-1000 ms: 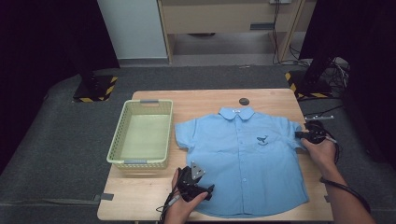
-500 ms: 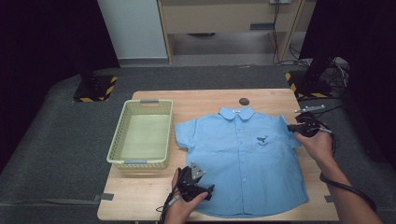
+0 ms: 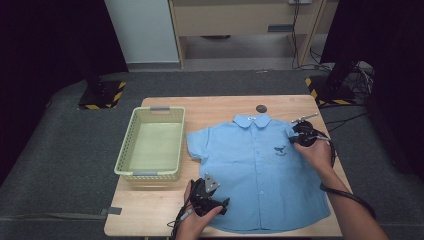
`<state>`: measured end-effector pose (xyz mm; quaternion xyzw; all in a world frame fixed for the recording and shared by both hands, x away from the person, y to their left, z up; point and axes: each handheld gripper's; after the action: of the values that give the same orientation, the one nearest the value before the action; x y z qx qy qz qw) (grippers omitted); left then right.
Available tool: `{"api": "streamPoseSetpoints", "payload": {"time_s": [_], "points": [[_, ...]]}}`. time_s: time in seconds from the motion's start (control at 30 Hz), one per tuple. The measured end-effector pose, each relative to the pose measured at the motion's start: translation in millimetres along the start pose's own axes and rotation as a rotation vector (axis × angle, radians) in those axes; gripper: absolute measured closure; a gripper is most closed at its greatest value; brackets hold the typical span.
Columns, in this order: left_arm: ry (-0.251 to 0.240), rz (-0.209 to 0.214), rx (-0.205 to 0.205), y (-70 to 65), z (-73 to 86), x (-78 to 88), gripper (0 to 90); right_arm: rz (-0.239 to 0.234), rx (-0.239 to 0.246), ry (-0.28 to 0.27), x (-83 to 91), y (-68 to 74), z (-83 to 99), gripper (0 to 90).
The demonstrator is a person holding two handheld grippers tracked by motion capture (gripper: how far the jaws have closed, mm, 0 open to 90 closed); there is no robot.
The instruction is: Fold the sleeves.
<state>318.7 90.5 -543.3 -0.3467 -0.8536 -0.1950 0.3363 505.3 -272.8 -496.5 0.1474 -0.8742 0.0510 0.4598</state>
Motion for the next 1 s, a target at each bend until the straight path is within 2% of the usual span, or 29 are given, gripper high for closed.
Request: {"api": "streamPoseSetpoints", "payload": {"time_s": [0.17, 0.43, 0.6, 0.67, 0.73, 0.8, 0.9, 1.0], "points": [[-0.001, 0.000, 0.000, 0.0, 0.0, -0.1, 0.0, -0.010, -0.024, -0.001, -12.0, 2.3, 1.8, 88.5], [-0.001, 0.000, 0.000, 0.0, 0.0, -0.1, 0.0, -0.030, -0.052, -0.014, -19.7, 0.4, 5.7, 87.5], [0.000, 0.000, 0.000, 0.0, 0.0, 0.0, 0.0, -0.063, -0.062, -0.050, -18.8, -1.8, 9.3, 84.6], [0.000, 0.000, 0.000, 0.0, 0.0, 0.0, 0.0, -0.093, -0.059, -0.077, -15.0, -2.0, 9.7, 78.9], [0.000, 0.000, 0.000, 0.0, 0.0, -0.1, 0.0, -0.107, -0.046, -0.091, -11.1, -1.6, 9.4, 69.3], [0.000, 0.000, 0.000, 0.0, -0.1, -0.1, 0.0, -0.142, -0.064, -0.114, -5.9, -2.7, 10.0, 59.8], [0.001, 0.000, 0.000, -0.2, -0.2, -0.1, 0.0, -0.149, -0.066, -0.124, -1.3, -2.5, 13.2, 50.4], [0.000, 0.000, 0.001, -0.3, -0.2, -0.2, 0.0, -0.149, -0.082, -0.143, 2.8, -3.2, 18.7, 36.4]]}}
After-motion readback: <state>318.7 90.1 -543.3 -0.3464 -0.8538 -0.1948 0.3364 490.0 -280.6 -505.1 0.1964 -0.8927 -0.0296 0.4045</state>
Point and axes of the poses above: each handheld gripper's, and its own axes: x roughly backward along the jaws, z roughly out of its underside, y roughly to its left, and after that the axes turned 7 degrees about -x, right-handed
